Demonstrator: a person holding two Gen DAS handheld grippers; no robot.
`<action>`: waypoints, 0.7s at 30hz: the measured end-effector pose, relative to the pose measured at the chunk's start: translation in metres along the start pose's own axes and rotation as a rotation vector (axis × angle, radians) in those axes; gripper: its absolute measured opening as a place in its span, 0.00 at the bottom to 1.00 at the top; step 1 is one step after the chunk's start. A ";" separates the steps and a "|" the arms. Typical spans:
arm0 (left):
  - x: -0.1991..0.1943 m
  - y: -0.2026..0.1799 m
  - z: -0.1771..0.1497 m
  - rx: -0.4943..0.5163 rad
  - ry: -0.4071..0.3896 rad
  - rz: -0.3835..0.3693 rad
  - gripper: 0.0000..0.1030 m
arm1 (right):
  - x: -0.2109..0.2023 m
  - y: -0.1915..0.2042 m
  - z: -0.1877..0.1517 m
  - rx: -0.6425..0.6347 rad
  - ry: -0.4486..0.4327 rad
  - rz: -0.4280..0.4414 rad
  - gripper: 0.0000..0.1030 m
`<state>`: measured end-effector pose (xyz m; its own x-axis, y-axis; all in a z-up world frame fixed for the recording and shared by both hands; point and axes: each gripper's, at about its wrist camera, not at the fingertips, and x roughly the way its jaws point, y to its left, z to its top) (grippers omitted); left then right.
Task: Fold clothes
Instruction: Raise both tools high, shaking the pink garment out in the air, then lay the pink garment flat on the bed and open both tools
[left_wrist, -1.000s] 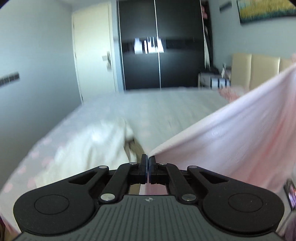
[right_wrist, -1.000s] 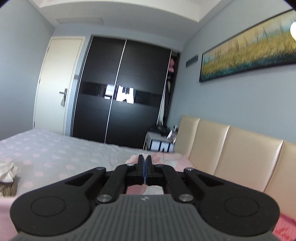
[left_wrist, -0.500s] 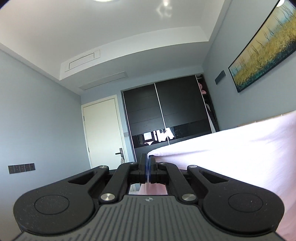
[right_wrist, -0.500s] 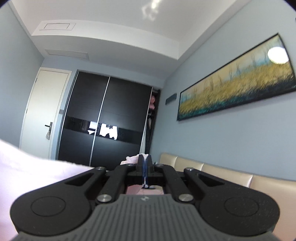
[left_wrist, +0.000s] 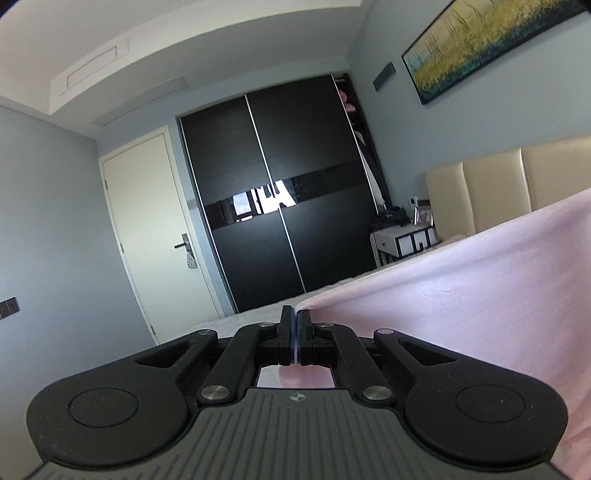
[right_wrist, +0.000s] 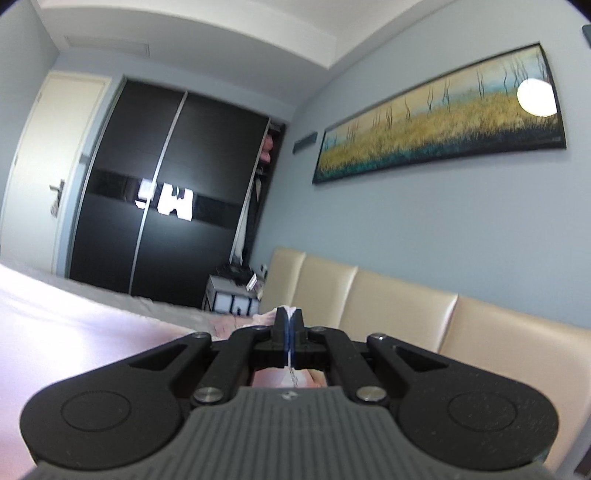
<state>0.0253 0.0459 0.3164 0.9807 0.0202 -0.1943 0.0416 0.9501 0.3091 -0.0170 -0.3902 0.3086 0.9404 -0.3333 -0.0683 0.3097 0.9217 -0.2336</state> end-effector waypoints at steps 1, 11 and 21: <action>0.014 -0.006 -0.002 0.006 0.026 -0.005 0.00 | 0.011 0.002 -0.010 0.010 0.036 0.000 0.00; 0.153 -0.021 -0.044 0.040 0.277 0.043 0.00 | 0.133 0.066 -0.100 0.037 0.271 0.064 0.01; 0.284 -0.026 -0.123 0.165 0.501 0.149 0.00 | 0.276 0.170 -0.165 0.038 0.460 0.191 0.01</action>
<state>0.2790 0.0652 0.1390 0.7689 0.3350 -0.5447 -0.0218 0.8651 0.5012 0.2718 -0.3585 0.0903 0.8237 -0.2030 -0.5295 0.1510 0.9785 -0.1403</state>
